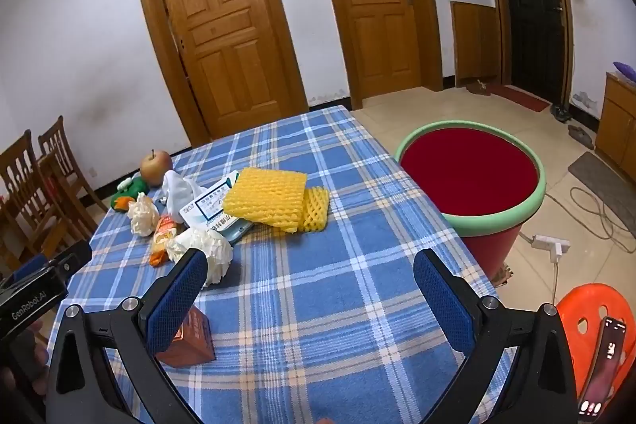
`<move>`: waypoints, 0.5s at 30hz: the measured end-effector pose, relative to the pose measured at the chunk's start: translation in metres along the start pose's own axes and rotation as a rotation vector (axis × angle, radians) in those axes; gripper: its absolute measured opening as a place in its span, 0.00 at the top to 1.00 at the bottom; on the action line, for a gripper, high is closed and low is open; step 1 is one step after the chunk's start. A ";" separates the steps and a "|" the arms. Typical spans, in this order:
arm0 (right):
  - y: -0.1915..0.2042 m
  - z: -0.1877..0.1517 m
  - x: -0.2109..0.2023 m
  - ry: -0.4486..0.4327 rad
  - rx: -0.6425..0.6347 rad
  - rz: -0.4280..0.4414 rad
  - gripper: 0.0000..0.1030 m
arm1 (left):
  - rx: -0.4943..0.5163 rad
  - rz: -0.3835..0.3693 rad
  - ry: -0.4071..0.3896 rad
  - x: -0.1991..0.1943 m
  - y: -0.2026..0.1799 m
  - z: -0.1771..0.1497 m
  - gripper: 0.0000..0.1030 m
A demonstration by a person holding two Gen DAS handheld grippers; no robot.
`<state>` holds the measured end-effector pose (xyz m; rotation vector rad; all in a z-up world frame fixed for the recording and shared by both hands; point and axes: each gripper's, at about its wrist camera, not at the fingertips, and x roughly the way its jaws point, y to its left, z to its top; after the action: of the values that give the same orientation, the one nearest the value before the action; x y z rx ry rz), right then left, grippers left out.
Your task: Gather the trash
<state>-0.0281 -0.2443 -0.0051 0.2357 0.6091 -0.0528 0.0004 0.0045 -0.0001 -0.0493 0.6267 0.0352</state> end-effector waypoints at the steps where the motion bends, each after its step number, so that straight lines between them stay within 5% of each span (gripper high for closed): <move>1: 0.000 -0.001 0.002 0.000 0.000 0.000 0.00 | 0.000 0.001 0.000 0.000 0.001 0.000 0.01; 15: 0.002 -0.004 0.005 0.006 -0.001 0.002 0.00 | -0.004 0.004 0.004 -0.004 0.001 0.000 0.01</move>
<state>-0.0258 -0.2414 -0.0103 0.2359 0.6144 -0.0501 -0.0031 0.0056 0.0025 -0.0518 0.6308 0.0402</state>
